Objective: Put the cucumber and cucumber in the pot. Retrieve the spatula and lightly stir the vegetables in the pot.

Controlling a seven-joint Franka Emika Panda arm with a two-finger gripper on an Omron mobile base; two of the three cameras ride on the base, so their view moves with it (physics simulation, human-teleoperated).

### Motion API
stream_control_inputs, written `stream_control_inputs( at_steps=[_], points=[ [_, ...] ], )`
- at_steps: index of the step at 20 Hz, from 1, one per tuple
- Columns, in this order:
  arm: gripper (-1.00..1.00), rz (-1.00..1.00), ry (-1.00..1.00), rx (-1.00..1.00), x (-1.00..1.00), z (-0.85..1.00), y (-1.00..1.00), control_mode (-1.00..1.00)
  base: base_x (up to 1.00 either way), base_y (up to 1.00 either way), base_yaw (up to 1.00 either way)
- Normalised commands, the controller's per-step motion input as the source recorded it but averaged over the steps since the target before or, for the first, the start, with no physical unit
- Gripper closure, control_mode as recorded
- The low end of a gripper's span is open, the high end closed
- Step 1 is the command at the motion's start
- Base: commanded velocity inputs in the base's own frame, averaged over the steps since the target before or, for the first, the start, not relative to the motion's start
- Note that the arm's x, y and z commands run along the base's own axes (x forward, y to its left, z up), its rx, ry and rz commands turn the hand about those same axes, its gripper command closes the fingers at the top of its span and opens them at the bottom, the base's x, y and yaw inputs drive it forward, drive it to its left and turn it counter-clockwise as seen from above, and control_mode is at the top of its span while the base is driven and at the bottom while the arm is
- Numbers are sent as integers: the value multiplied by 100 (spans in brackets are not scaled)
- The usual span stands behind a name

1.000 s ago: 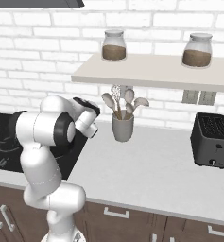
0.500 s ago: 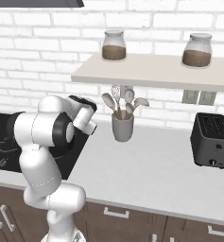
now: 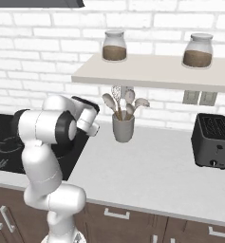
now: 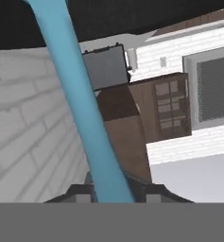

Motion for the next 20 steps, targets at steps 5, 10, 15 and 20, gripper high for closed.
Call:
stream_control_inputs(
  at_steps=[5, 10, 15, 20],
  points=[
    [100, 27, 9, 10, 0, -46, 0, -100, 0, 0, 0],
    [100, 28, 2, 1, 1, -12, 10, -100, 0, 0, 0],
    [100, 30, -13, -3, 0, -25, 23, -100, 0, 0, 0],
    [100, 35, -17, -1, 0, -33, 16, -100, 0, 0, 0]
  ],
)
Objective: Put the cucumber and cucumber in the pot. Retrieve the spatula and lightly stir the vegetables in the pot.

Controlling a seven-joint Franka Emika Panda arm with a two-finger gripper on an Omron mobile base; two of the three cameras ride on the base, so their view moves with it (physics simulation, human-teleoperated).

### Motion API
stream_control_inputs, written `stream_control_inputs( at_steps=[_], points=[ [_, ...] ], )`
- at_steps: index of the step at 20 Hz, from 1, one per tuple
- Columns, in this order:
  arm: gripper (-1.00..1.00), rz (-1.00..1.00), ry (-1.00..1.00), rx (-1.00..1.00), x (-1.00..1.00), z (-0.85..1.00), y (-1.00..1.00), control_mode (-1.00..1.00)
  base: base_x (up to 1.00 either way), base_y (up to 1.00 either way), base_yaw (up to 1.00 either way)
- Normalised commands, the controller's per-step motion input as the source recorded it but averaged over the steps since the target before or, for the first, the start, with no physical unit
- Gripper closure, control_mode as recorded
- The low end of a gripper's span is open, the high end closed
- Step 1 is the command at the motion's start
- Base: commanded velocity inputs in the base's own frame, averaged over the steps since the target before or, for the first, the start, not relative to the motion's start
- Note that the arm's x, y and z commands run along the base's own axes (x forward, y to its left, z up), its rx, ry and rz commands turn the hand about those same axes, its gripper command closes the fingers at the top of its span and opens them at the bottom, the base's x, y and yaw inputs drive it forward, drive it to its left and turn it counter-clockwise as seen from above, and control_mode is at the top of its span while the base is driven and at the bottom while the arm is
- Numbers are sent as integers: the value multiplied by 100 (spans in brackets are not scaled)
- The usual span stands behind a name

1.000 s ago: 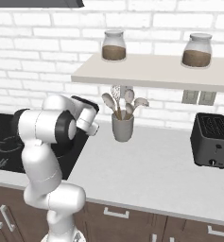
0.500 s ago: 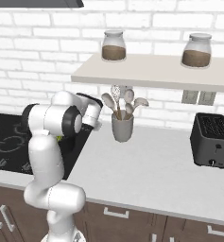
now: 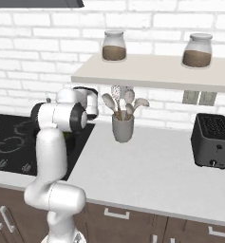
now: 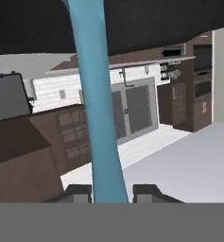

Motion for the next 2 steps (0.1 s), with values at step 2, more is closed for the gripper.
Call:
stream_control_inputs(
  at_steps=[2],
  points=[
    [100, 39, -22, 5, 0, -42, 9, -100, 0, 0, 0]
  ],
)
